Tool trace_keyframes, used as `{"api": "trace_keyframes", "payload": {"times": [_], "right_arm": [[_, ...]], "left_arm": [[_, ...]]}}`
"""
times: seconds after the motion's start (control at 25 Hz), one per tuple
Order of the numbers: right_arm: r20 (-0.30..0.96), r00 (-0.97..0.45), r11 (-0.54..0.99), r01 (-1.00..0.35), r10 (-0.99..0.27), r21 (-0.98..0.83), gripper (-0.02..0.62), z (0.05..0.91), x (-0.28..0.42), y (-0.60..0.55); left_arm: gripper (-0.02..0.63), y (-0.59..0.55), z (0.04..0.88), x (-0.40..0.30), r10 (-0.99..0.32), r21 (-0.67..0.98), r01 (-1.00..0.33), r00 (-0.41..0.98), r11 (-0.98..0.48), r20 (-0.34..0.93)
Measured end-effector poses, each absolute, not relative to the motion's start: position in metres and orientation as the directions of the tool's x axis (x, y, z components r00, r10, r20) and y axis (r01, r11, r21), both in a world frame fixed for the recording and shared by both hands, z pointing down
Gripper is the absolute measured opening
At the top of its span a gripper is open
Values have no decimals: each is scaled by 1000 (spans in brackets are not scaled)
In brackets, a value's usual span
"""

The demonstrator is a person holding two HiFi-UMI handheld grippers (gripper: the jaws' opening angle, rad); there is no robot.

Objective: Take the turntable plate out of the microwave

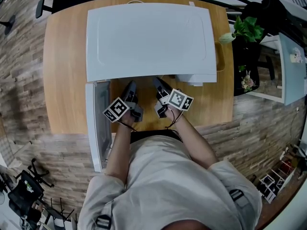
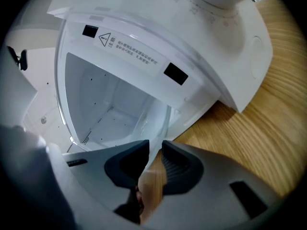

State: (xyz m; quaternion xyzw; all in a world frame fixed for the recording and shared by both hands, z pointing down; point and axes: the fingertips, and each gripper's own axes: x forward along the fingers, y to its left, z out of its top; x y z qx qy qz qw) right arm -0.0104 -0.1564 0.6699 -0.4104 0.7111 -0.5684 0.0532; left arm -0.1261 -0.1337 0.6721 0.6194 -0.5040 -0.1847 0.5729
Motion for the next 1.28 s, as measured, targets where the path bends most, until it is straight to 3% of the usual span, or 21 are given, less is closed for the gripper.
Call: {"api": "trace_keyframes", "payload": {"times": [0.88,1.28], "right_arm": [[414,-681,48,-549,-603,-834,87,669,-3,-114],[388,-671,38,-527,-632,-849,161,671,-4,-152]], "left_arm": [[92,-91,672,-120,-816,889,-421,441,180,374],[95,-92,672,-118,-805,889,-428,463,164,371]]}}
